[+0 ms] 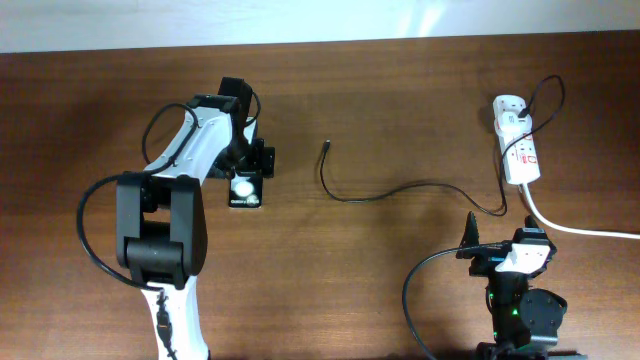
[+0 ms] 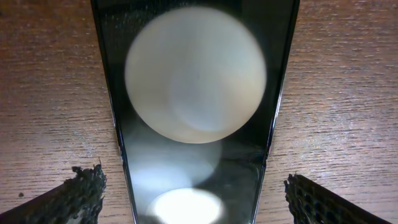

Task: Plug charger to phone and switch on socket
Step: 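Lower the left gripper and close it on the phone's long edges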

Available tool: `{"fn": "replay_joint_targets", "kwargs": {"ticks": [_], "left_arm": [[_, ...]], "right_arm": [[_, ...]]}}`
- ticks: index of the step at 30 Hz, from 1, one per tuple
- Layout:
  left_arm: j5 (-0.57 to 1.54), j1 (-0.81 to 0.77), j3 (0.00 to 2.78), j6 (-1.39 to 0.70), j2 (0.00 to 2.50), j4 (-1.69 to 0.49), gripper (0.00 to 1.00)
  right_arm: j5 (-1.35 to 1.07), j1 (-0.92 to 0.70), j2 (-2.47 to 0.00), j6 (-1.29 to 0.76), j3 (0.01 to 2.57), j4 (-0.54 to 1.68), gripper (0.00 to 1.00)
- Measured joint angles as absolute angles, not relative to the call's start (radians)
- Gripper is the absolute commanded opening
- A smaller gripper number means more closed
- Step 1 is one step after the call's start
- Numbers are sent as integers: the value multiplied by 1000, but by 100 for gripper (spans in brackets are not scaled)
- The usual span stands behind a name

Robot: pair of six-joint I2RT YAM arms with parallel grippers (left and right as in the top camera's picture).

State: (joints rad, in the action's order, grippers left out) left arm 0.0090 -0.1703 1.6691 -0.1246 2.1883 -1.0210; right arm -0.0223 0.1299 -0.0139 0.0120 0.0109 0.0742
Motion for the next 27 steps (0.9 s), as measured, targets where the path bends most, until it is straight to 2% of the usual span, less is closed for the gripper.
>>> {"fn": "replay_joint_targets", "kwargs": {"ticks": [27], "left_arm": [[-3, -170, 1615, -133, 2188, -944, 93]], "right_arm": [[-22, 130, -14, 13, 10, 74, 99]]}}
